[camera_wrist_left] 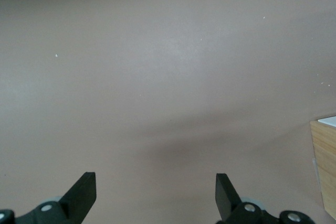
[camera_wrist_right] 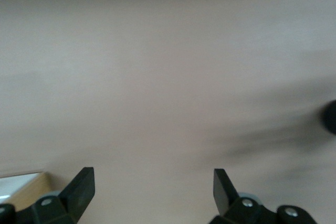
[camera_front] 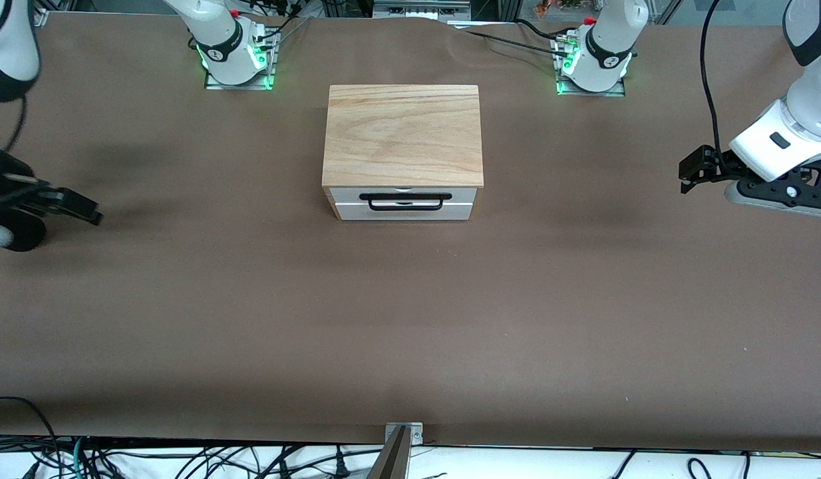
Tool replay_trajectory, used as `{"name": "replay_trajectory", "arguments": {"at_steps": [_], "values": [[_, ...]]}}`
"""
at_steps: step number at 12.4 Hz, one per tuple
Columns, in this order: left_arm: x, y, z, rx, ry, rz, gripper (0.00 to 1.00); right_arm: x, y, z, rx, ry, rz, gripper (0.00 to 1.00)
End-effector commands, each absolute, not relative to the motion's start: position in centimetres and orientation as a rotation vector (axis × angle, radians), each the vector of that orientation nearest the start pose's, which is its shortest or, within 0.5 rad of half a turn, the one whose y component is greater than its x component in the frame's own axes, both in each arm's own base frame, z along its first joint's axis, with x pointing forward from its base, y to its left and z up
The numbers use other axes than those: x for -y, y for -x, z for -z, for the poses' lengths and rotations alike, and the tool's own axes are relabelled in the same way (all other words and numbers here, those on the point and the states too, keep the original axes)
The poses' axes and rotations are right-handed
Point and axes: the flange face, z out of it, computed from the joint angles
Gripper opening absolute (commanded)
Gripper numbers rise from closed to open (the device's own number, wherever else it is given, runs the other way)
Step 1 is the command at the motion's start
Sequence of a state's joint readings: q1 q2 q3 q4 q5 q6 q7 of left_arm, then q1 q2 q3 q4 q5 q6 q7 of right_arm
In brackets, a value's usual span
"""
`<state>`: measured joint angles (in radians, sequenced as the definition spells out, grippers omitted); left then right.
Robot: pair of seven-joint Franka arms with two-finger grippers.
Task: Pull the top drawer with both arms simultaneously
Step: 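Move the right gripper and the left gripper toward the drawer handle ends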
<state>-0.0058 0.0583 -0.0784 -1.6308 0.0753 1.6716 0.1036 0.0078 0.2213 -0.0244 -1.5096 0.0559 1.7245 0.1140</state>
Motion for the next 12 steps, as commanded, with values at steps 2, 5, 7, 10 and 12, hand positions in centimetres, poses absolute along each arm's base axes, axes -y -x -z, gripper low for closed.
{"name": "replay_trajectory", "arguments": {"at_steps": [2, 5, 7, 10, 12], "values": [[5.7, -58.4, -54.3, -0.320, 3.175, -0.175, 1.00, -3.1, -64.9, -49.8, -0.230, 2.874, -0.066, 1.00], [9.1, -59.4, -50.4, -0.332, 3.382, -0.309, 1.00, -5.2, -66.0, -46.7, -0.299, 2.622, -0.158, 1.00], [12.7, -60.5, -45.5, -0.333, 3.532, -0.480, 1.00, -6.4, -67.0, -43.5, -0.328, 2.449, -0.222, 1.00], [17.8, -61.7, -40.0, -0.397, 3.737, -0.584, 1.00, -7.8, -68.2, -37.1, -0.230, 2.215, -0.231, 1.00], [21.1, -62.2, -36.9, -0.534, 3.891, -0.567, 1.00, -9.0, -68.6, -33.9, -0.241, 2.072, -0.228, 1.00]]}}
